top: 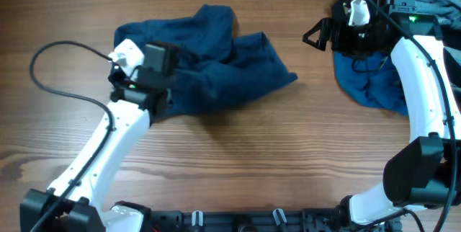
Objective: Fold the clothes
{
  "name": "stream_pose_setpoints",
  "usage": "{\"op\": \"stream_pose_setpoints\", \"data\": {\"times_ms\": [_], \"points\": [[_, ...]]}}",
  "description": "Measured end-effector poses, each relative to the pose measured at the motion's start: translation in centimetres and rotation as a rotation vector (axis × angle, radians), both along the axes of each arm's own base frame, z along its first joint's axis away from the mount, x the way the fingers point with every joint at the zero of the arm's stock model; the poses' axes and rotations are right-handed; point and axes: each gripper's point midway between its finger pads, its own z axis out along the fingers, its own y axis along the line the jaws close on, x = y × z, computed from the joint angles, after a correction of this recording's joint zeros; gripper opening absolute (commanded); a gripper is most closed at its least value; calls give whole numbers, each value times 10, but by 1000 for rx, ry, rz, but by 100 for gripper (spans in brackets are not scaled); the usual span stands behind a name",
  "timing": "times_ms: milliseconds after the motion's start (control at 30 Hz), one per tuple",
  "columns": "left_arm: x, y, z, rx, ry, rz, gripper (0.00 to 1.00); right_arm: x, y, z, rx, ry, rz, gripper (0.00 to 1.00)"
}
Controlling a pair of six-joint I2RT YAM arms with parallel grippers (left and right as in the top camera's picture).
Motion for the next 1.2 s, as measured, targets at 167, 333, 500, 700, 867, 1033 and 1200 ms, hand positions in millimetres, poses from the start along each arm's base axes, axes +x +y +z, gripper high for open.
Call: {"op": "stream_pose_setpoints", "data": {"times_ms": [167, 333, 500, 700, 867, 1033, 1200], "points": [[2, 33, -22, 29, 65, 79, 100, -2, 0, -1, 1, 11, 0, 100], [-23, 24, -37, 8, 239, -27, 100, -5, 0, -2, -3, 16, 9, 100], [-89, 12, -27, -107, 428, -61, 100, -5, 0, -3, -20, 2, 35, 99], [-100, 7, -20, -163, 414, -40, 100, -4, -1, -3, -37, -17, 55, 99], [-107, 7, -52, -169, 427, -38, 99, -3, -2, -3, -39, -21, 57, 99], [-107, 10, -75, -161, 403, -35, 94, -3, -1, -2, -39, -23, 57, 99], [-88, 18, -77, -103, 308, -29, 93, -2, -2, -2, -39, -26, 57, 100]]}}
